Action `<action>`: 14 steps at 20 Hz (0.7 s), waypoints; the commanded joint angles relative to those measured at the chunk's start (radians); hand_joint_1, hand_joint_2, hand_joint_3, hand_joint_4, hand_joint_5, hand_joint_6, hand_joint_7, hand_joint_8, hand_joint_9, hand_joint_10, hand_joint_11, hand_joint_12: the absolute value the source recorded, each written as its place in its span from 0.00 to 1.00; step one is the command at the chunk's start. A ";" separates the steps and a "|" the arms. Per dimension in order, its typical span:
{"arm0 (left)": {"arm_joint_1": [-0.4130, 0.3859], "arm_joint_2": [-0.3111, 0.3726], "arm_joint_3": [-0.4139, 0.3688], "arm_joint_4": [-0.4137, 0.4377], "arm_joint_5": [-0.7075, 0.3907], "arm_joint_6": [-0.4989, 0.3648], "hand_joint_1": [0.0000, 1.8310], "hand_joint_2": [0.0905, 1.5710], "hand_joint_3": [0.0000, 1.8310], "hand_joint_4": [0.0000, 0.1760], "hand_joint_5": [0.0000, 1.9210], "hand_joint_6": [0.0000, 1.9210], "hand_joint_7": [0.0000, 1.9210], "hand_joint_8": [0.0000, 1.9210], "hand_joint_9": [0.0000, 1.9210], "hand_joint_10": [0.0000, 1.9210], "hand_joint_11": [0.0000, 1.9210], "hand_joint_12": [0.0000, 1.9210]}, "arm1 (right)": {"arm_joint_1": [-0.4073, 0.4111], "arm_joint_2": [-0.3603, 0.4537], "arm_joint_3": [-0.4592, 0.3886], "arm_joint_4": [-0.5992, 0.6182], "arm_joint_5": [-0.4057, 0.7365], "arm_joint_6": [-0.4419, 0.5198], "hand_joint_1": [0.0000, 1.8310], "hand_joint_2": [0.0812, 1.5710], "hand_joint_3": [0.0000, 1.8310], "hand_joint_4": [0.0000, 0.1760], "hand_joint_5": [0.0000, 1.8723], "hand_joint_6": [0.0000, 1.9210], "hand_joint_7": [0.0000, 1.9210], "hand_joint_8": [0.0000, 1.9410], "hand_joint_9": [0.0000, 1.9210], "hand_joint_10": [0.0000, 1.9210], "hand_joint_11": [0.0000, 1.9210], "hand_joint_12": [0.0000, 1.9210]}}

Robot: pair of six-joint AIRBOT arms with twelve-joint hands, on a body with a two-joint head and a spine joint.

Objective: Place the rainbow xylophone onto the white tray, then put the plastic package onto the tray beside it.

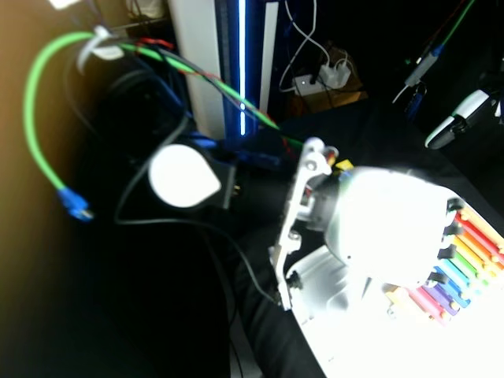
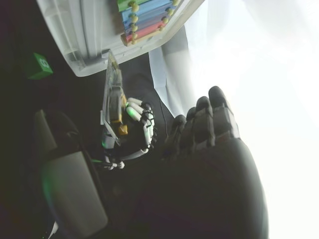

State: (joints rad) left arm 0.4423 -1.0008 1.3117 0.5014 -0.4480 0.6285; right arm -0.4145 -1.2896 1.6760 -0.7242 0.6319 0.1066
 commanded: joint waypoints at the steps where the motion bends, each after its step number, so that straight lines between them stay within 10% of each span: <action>1: -0.012 0.005 -0.002 -0.029 -0.100 -0.005 0.44 0.44 0.00 0.04 0.00 0.00 0.02 0.00 0.08 0.01 0.00 0.28 | 0.009 -0.007 0.010 0.026 0.015 -0.002 0.71 0.65 0.00 0.00 0.58 0.32 0.62 0.43 0.68 0.31 0.60 0.61; 3: -0.011 0.005 -0.003 -0.029 -0.101 -0.006 0.44 0.44 0.00 0.02 0.00 0.00 0.02 0.00 0.08 0.00 0.00 0.29 | 0.004 -0.023 0.020 0.018 -0.009 -0.002 0.64 0.69 0.00 0.00 0.53 0.49 0.60 0.50 0.66 0.68 0.64 0.81; 4: -0.011 0.005 -0.003 -0.029 -0.101 -0.006 0.44 0.45 0.00 0.05 0.00 0.00 0.02 0.00 0.08 0.00 0.00 0.27 | 0.000 -0.030 0.025 0.018 -0.017 0.000 0.64 0.69 0.00 0.00 0.52 0.50 0.54 0.69 0.60 0.85 0.61 0.93; 6: -0.010 0.005 -0.004 -0.029 -0.101 -0.008 0.44 0.45 0.00 0.07 0.00 0.00 0.03 0.00 0.08 0.00 0.00 0.26 | -0.015 -0.047 0.047 0.018 -0.030 0.022 0.64 0.69 0.00 0.00 0.53 0.49 0.49 0.87 0.54 0.97 0.59 0.99; 9: -0.009 0.006 -0.005 -0.029 -0.101 -0.009 0.43 0.45 0.00 0.00 0.00 0.00 0.03 0.00 0.07 0.00 0.00 0.24 | -0.028 -0.087 0.109 -0.025 -0.030 0.131 0.64 0.68 0.00 0.00 0.54 0.47 0.51 0.68 0.55 0.80 0.56 0.89; 13: -0.004 0.007 -0.007 -0.029 -0.101 -0.010 0.42 0.45 0.00 0.00 0.00 0.00 0.02 0.00 0.07 0.00 0.00 0.24 | -0.044 -0.106 0.130 -0.040 -0.030 0.164 0.64 0.69 0.00 0.00 0.53 0.49 0.54 0.77 0.62 0.92 0.65 0.99; 14: -0.003 0.007 -0.007 -0.029 -0.101 -0.010 0.41 0.44 0.00 0.08 0.00 0.00 0.02 0.00 0.06 0.00 0.00 0.29 | -0.046 -0.107 0.131 -0.041 -0.030 0.164 0.64 0.67 0.00 0.00 0.56 0.45 0.53 0.93 0.66 0.99 0.72 1.00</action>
State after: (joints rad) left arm 0.4446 -0.9974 1.3056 0.5003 -0.4503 0.6235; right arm -0.4706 -1.3994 1.7996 -0.8181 0.5446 0.2607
